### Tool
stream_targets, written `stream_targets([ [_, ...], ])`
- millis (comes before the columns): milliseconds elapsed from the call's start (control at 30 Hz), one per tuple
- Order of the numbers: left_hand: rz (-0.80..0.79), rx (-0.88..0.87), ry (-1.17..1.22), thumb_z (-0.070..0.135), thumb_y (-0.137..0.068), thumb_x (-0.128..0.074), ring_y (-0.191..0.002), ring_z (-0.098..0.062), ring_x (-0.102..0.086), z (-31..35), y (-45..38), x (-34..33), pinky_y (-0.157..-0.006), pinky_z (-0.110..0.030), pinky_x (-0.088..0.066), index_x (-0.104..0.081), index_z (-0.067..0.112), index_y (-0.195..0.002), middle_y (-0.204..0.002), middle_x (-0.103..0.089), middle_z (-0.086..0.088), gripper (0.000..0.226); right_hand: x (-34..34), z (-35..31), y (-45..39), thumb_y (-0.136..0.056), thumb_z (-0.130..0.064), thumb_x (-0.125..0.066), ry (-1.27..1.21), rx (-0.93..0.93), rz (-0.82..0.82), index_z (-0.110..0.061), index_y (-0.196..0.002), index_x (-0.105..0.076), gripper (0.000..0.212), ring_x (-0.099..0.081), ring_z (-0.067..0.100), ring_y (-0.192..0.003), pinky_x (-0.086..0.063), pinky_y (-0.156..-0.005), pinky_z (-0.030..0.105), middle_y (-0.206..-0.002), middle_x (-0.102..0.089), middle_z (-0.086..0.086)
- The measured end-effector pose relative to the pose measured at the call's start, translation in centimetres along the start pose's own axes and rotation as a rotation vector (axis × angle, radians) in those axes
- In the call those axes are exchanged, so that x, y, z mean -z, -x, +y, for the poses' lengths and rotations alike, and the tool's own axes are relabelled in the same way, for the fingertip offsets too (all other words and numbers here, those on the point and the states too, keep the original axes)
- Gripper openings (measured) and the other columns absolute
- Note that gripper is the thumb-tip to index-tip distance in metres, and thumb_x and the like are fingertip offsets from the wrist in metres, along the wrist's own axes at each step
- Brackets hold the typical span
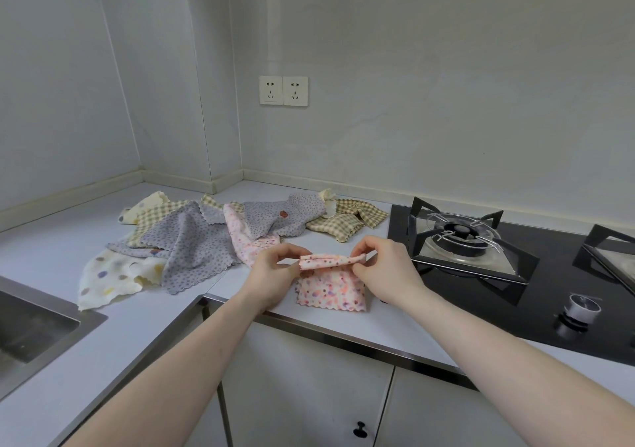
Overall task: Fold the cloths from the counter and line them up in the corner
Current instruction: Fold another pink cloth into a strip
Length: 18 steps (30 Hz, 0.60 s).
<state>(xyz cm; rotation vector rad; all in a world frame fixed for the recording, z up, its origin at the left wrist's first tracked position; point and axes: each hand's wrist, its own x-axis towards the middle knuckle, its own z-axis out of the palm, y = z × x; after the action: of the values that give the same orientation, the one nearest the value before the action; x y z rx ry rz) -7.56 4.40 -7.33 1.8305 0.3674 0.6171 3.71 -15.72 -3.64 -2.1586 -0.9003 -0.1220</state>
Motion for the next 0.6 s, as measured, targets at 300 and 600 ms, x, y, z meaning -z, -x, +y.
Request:
stream_targets([
  [300,-0.086,0.060,-0.175,0.007,-0.080,-0.060,-0.088,-0.032,-0.069,0.1,0.2,-0.2,-0.083,-0.041,-0.056,-0.078,0.025,-0.085,-0.098,-0.079,-0.005,0.025,-0.6,2.1,2.0,-0.081,-0.010,-0.072,-0.016,0.058,-0.050,-0.032,-0.077,-0.069,0.022,-0.069,0.001,-0.089,-0.060,-0.080,0.028,-0.095,-0.074,-0.014],
  [600,-0.049,0.010,-0.298,-0.003,-0.081,-0.049,-0.095,0.000,-0.066,0.2,0.6,-1.2,-0.078,-0.009,-0.048,-0.070,0.019,-0.067,-0.104,-0.074,0.007,0.034,-1.5,3.5,3.1,-0.086,-0.030,-0.075,0.125,0.165,-0.134,-0.030,-0.085,-0.073,0.002,-0.048,-0.002,-0.101,-0.038,-0.084,0.016,-0.105,-0.067,-0.020],
])
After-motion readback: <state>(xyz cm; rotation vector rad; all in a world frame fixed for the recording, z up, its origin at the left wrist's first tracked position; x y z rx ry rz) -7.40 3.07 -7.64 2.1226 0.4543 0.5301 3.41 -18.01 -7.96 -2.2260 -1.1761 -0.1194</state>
